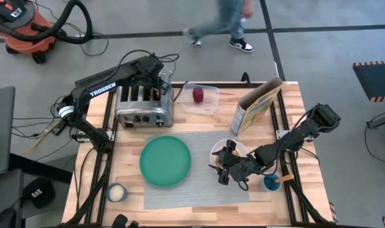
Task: Arrange a breakfast setting
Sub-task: Put the bread onto the green plate
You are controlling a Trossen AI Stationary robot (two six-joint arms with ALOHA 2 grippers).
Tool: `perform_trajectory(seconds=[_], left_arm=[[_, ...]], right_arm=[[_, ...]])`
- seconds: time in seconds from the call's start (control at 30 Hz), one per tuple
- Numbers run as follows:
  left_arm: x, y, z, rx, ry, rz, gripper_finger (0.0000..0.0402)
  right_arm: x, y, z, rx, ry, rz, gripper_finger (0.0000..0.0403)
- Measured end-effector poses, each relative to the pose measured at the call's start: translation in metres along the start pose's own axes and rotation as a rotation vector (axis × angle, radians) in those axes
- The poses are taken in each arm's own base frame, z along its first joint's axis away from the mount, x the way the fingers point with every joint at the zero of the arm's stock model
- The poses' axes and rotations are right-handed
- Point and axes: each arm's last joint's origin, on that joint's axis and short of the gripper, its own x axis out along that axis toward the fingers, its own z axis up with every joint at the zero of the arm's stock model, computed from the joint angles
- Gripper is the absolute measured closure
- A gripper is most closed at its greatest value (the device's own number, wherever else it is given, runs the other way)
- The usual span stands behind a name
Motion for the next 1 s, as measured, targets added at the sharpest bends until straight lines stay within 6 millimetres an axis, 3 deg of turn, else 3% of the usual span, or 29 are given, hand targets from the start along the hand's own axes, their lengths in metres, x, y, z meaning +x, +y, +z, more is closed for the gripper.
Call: perform_trajectory(seconds=[0.47, 0.77, 1.0], left_arm=[[0.0, -0.001, -0.001, -0.005, 0.012, -0.019, 0.032], [0.01, -0.009, -0.002, 0.027, 0.038, -0.002, 0.0361], [-0.001, -0.008, -0.002, 0.032, 0.004, 0.014, 0.0392]], right_arm=[[0.0, 0.0, 0.0, 0.001, -0.002, 0.0, 0.0127], [0.0, 0.0, 0.001, 0.002, -0.005, 0.002, 0.0127], [0.0, 0.0, 0.001, 0.003, -0.006, 0.003, 0.0127]])
